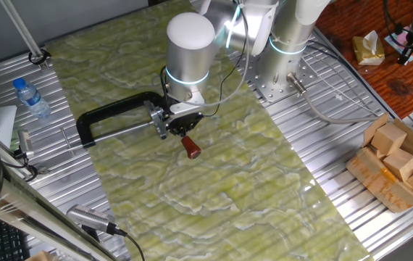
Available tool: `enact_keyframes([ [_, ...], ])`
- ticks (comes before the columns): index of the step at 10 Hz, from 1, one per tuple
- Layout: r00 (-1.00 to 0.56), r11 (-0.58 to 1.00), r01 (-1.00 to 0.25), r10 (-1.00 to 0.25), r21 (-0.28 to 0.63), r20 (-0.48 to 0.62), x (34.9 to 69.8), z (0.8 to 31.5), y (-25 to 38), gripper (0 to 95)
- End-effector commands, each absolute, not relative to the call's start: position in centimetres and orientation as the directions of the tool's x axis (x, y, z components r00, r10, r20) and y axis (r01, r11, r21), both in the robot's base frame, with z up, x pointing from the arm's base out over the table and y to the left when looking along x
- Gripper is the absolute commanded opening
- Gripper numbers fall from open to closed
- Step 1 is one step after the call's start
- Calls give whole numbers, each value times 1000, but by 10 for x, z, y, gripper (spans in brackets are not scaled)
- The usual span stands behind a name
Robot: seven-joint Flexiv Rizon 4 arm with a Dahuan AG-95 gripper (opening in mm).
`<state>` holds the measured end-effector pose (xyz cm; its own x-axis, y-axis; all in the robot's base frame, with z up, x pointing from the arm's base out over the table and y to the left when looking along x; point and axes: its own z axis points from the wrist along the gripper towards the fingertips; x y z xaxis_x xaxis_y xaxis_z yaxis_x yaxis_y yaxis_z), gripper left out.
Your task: Pull up the lever
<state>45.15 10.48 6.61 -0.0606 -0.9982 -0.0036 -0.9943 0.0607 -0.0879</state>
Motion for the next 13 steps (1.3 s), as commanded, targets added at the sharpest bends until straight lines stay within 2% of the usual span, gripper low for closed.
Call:
enact_keyframes([
  [1, -57, 56, -995, -998, -88, 2, 447, 128, 105, 0],
  [9, -4, 1, -997, -999, -81, 39, 445, 139, 107, 0],
  [13, 10, -12, -1000, -999, -29, 43, 447, 143, 107, 0],
])
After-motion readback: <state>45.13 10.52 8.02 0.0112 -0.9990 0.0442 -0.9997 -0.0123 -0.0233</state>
